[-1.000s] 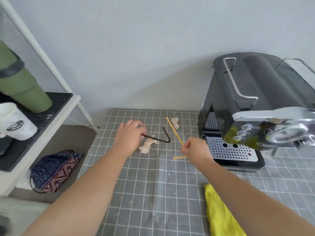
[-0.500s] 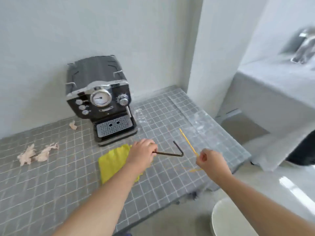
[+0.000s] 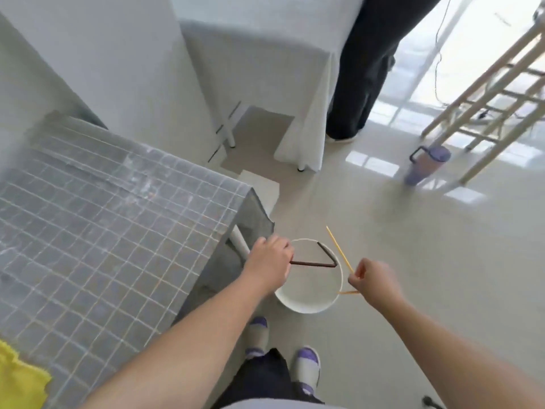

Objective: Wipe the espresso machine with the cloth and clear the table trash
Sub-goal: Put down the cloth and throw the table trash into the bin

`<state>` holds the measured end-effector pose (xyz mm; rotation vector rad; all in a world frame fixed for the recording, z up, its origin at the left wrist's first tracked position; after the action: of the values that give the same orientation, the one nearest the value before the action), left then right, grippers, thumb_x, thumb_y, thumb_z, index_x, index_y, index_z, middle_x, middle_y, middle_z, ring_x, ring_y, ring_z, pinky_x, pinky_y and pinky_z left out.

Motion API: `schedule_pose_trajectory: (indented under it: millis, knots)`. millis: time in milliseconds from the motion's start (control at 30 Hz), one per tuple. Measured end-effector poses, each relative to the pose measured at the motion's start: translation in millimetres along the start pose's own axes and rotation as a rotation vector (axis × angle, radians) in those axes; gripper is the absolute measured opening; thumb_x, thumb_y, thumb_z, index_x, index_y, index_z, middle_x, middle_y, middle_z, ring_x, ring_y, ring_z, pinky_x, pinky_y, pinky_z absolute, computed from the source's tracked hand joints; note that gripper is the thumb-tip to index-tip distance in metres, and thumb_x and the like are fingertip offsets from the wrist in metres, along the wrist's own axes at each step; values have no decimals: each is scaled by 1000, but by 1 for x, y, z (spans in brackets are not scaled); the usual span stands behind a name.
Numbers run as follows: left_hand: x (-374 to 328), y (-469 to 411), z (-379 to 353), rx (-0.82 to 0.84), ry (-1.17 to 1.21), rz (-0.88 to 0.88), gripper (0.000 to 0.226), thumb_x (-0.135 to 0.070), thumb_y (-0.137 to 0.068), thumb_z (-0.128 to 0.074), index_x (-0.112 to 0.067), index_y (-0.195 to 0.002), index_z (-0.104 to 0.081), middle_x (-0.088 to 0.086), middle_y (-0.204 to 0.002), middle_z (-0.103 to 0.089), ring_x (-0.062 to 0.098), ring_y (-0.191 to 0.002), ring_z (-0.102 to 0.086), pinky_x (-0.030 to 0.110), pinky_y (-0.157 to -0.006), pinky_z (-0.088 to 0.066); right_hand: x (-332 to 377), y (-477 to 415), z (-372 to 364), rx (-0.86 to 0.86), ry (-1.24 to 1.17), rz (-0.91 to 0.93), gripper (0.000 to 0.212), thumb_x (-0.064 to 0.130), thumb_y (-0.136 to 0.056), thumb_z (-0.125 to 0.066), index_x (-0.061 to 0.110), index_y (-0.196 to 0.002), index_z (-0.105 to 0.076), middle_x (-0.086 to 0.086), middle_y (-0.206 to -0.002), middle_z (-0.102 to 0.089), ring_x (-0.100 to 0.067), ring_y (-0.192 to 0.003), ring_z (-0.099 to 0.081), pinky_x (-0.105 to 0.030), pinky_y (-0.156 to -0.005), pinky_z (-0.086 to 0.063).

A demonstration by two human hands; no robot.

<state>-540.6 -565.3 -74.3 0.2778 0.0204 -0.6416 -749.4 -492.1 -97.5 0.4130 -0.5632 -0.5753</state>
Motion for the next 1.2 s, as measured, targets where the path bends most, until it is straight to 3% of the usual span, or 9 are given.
schedule_pose_trajectory:
  millis: [100,233,333,467,600,767,933,1067,1200]
  knots:
    - [-12,-20,-53,159,-21,-33,26,-23,-90,-49,-14,-112,-57,5,-119,-53,26,-114,-46,36,-91,-35,-43,-10,-35,108,76,-134,13,17,-75,-55,9,-66,-50,-8,-67,-52,-23,-61,-44,-27,-55,-33]
    - [-5,-52,-121,293,-30,-51,28,-25,-89,-50,-15,-115,-57,6,-120,-53,26,-115,-46,37,-93,-36,-75,-39,-85,214,130,-226,16,18,-77,-54,3,-81,-60,-14,-83,-67,-31,-77,-63,-28,-54,-40]
    - [0,-76,-152,317,12,-26,31,-30,-91,-50,-16,-119,-54,4,-124,-52,25,-117,-46,37,-95,-36,-72,-73,-106,211,102,-236,24,26,-83,-58,4,-91,-62,-12,-90,-68,-29,-81,-62,-32,-63,-47]
    - [0,-86,-171,350,62,-4,49,-40,-91,-51,-16,-133,-42,4,-134,-47,25,-124,-44,39,-99,-36,-76,-97,-116,189,36,-248,48,41,-87,-58,11,-124,-51,-9,-118,-61,-29,-102,-59,-33,-78,-47]
    - [0,-72,-159,364,91,-2,52,-39,-91,-51,-16,-136,-39,4,-137,-45,24,-127,-41,39,-103,-34,-78,-79,-106,207,32,-235,41,36,-89,-56,13,-123,-53,-9,-120,-60,-28,-107,-57,-30,-78,-43]
    - [4,-64,-98,249,69,-4,50,-36,-91,-51,-16,-135,-40,2,-140,-43,23,-130,-39,38,-103,-33,-42,-60,-65,148,-5,-117,36,32,-89,-57,12,-119,-56,-9,-117,-62,-27,-107,-57,-35,-88,-47]
    - [18,-49,3,26,125,98,50,-37,-90,-51,-17,-135,-40,2,-142,-41,22,-132,-36,39,-106,-31,40,-57,-1,12,-12,139,35,33,-89,-56,12,-118,-57,-8,-121,-62,-26,-113,-56,-36,-95,-44]
    - [53,12,84,-224,192,269,46,-36,-91,-50,-21,-133,-42,-2,-140,-43,18,-131,-37,37,-108,-31,140,-27,40,-71,49,432,34,34,-91,-54,16,-120,-57,-2,-123,-61,-22,-114,-55,-34,-93,-43]
    - [110,105,121,-358,183,512,43,-35,-92,-49,-22,-133,-43,-3,-139,-45,16,-129,-39,35,-108,-31,243,26,39,-75,114,720,34,36,-90,-53,18,-119,-57,0,-121,-61,-20,-110,-56,-32,-89,-43]
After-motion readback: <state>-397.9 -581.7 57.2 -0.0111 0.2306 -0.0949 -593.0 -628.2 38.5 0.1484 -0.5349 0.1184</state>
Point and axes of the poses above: each hand's wrist, its own y-axis away from the middle knuckle, its own z-axis out of the back of the hand, x = y × z, the point moved 4 cm from there along -y, towards the middle knuckle
